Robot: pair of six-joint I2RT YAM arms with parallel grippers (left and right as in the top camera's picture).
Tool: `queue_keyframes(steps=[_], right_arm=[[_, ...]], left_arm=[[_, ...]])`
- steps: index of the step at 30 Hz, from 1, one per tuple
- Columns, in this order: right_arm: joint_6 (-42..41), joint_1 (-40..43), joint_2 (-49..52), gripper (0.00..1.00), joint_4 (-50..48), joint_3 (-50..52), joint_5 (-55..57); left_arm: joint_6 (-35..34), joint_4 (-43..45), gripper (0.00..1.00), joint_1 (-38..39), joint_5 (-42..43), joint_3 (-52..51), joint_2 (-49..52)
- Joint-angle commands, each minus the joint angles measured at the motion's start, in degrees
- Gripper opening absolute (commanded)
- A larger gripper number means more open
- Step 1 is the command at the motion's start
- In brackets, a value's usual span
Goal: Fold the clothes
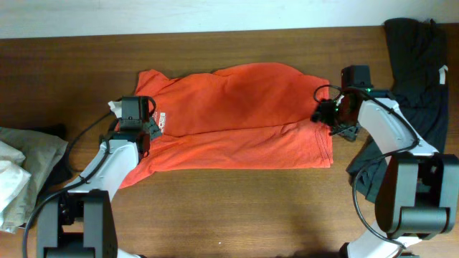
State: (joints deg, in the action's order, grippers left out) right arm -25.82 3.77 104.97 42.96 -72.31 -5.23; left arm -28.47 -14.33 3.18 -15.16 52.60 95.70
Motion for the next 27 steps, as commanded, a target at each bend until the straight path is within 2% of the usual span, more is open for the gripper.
queue_keyframes(steps=[1, 2, 4, 5, 6, 7, 8, 10, 14, 16, 18, 22, 27], right_arm=[[5.2, 0.4, 0.3, 0.99, 3.2, -6.6, -0.7], [6.2, 0.4, 0.3, 0.99, 6.0, -11.0, -0.5], [8.4, 0.4, 0.3, 0.99, 8.1, -17.1, -0.6], [9.0, 0.4, 0.3, 0.99, 8.6, -18.6, -0.9], [9.2, 0.4, 0.3, 0.99, 9.2, -20.6, -0.9], [10.1, 0.4, 0.3, 0.99, 9.3, -21.1, -1.9], [10.5, 0.4, 0.3, 0.99, 9.3, -21.3, -3.3], [10.9, 0.4, 1.4, 0.99, 10.1, -21.3, -4.2], [15.5, 0.4, 8.2, 0.99, 14.3, -24.1, -6.4], [17.1, 0.4, 11.8, 0.99, 14.7, -27.6, -6.1], [17.6, 0.5, 14.1, 0.99, 13.8, -31.4, -6.2], [21.7, 0.5, 18.6, 0.99, 11.6, -38.1, -6.1], [23.8, 0.5, 20.5, 0.99, 8.0, -38.6, -3.3]], left_arm=[[4.5, -0.4, 0.61, -0.2, 0.5, 3.7, 0.2], [5.7, -2.7, 0.74, -0.2, 0.4, 6.8, 0.2], [7.4, -6.5, 0.75, -0.2, 0.5, 12.6, 0.2], [7.9, -7.3, 0.67, -0.2, 0.5, 14.2, 0.2], [9.1, -7.7, 0.51, -0.3, 0.9, 16.8, 0.2], [9.1, -8.1, 0.41, -0.4, 1.0, 18.1, 0.2], [9.1, -8.3, 0.39, -0.4, 1.1, 18.9, 0.2], [9.1, -8.3, 0.42, -0.9, 3.3, 19.3, 0.3], [12.0, -8.5, 0.42, -2.4, 7.9, 20.4, 3.1], [16.5, -5.2, 0.43, -2.4, 7.8, 21.6, 4.9], [17.7, -1.0, 0.45, -2.4, 7.4, 23.2, 6.9], [17.9, 0.4, 0.45, -2.4, 6.8, 29.3, 15.2], [18.3, -0.7, 0.45, -2.4, 6.8, 34.2, 25.4]])
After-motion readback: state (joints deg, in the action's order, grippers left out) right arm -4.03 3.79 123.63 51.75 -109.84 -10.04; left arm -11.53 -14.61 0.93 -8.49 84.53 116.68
